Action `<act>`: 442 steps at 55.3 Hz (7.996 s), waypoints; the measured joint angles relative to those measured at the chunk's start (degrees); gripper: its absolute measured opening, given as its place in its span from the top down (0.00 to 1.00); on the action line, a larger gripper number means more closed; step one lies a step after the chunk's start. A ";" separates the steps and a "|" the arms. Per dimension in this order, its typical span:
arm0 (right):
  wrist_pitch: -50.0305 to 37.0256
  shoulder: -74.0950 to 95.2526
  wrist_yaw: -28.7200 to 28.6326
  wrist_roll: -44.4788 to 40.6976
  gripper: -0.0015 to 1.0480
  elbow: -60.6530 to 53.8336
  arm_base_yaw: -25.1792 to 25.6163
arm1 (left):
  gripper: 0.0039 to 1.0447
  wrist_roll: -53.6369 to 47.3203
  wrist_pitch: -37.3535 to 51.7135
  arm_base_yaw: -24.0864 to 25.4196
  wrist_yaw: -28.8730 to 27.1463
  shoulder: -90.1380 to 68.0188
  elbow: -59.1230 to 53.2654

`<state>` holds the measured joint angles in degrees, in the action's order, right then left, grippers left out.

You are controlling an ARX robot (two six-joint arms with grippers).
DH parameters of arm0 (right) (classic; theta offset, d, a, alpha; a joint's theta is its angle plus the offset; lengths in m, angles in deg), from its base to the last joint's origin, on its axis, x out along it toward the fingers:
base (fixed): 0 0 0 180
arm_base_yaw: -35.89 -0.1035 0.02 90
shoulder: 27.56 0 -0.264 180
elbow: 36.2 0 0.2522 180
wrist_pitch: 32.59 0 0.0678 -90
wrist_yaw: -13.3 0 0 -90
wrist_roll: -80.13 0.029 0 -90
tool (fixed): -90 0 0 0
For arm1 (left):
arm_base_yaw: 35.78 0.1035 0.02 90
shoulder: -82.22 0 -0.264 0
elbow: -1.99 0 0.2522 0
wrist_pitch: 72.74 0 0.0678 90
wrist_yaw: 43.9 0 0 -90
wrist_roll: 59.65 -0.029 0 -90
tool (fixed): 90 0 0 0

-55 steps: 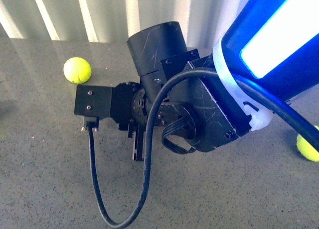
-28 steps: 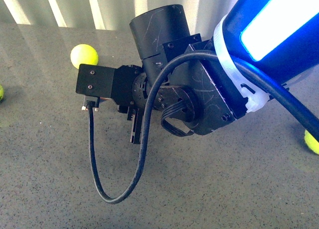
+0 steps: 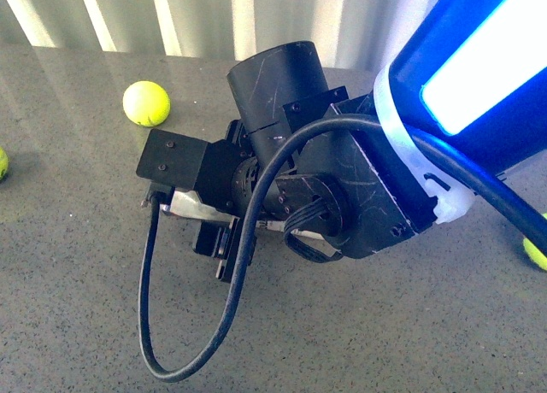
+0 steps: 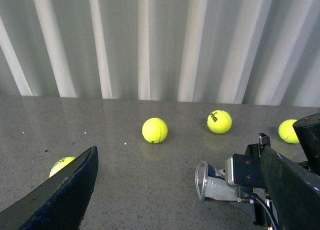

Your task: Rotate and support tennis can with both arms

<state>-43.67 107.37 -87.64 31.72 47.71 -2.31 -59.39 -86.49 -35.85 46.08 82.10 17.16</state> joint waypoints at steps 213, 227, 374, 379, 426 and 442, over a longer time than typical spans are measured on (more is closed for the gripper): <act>24.81 -134.70 10.88 47.80 0.68 -69.88 38.40 | 0.06 0.00 0.00 0.00 0.00 0.04 0.00; 24.81 -134.73 10.84 47.82 0.07 -69.88 38.38 | 0.06 1.70 -13.16 -2.03 5.66 -19.06 10.34; 24.81 -134.73 10.88 47.87 0.07 -69.88 38.36 | 0.97 -52.63 -47.47 -22.43 6.82 -89.20 84.30; 24.81 -134.73 10.88 47.87 0.07 -69.88 38.36 | 0.97 -60.13 -48.96 -23.65 2.51 -91.93 84.85; 24.81 -134.73 10.88 47.87 0.07 -69.88 38.36 | 0.97 -69.22 -41.40 -25.73 -3.56 -107.86 85.18; 24.81 -134.73 10.88 47.87 0.07 -69.88 38.36 | 0.97 -68.78 -39.47 -25.00 -3.34 -108.37 84.21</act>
<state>-18.86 -27.35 -76.75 79.59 -22.17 36.05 -128.18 -125.96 -60.86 42.74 -26.26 101.38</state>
